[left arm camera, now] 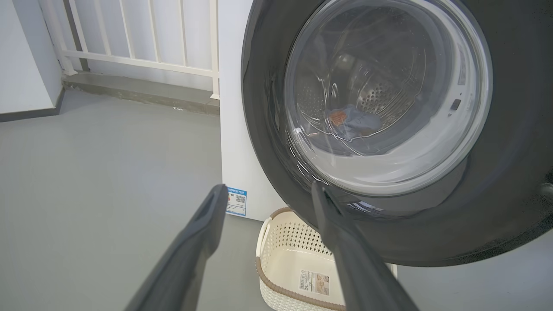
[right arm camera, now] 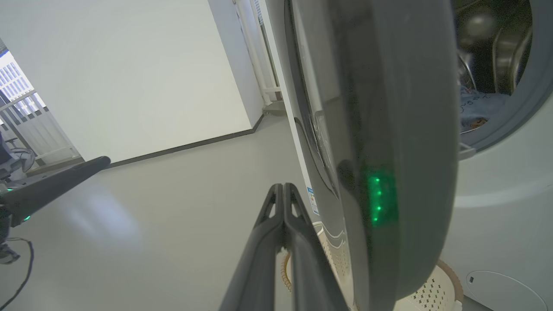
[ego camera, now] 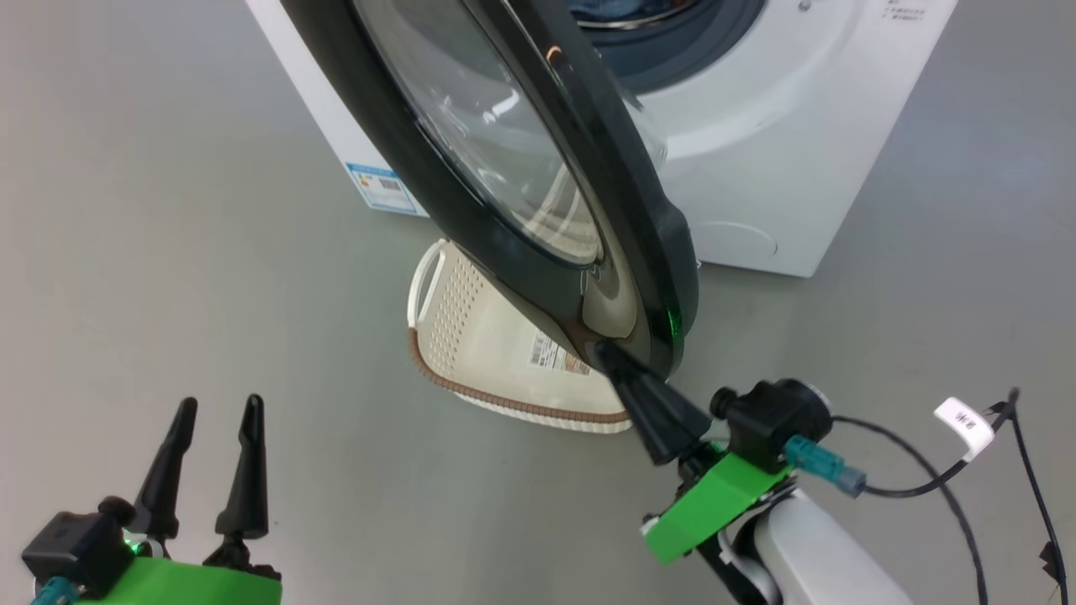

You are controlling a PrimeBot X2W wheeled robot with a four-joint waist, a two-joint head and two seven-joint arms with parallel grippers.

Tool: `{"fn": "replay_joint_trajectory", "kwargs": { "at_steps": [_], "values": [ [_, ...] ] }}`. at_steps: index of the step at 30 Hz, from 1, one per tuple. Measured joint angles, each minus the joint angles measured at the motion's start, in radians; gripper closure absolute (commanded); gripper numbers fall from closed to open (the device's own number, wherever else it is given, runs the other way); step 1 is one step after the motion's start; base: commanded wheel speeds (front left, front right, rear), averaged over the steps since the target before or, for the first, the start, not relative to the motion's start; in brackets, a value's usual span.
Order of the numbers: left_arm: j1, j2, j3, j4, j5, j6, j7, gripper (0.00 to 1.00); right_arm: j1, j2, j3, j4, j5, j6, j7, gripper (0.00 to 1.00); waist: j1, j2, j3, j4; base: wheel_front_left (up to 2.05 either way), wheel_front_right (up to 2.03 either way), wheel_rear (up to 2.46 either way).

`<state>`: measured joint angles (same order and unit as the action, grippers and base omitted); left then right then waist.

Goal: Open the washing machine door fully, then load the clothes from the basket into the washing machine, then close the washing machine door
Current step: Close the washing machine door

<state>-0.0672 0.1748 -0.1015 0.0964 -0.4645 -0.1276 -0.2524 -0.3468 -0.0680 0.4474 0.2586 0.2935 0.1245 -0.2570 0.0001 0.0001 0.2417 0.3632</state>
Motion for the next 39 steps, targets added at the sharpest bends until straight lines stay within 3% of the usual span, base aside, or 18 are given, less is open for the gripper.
{"fn": "replay_joint_trajectory", "kwargs": {
  "at_steps": [18,39],
  "values": [
    [-0.091,0.014,-0.048,0.010,-0.041,0.000,0.000,0.00,-0.155,0.002,-0.233,0.022,-0.045,0.005,0.000,1.00,0.0000,0.0000,0.113,-0.004,0.00,0.00,0.00],
    [-0.228,0.021,-0.135,0.013,-0.118,0.000,0.000,0.00,-0.561,-0.005,-0.385,0.161,-0.056,0.005,0.000,1.00,0.0000,0.0000,0.293,0.006,0.00,0.00,0.00]
  ]
}}
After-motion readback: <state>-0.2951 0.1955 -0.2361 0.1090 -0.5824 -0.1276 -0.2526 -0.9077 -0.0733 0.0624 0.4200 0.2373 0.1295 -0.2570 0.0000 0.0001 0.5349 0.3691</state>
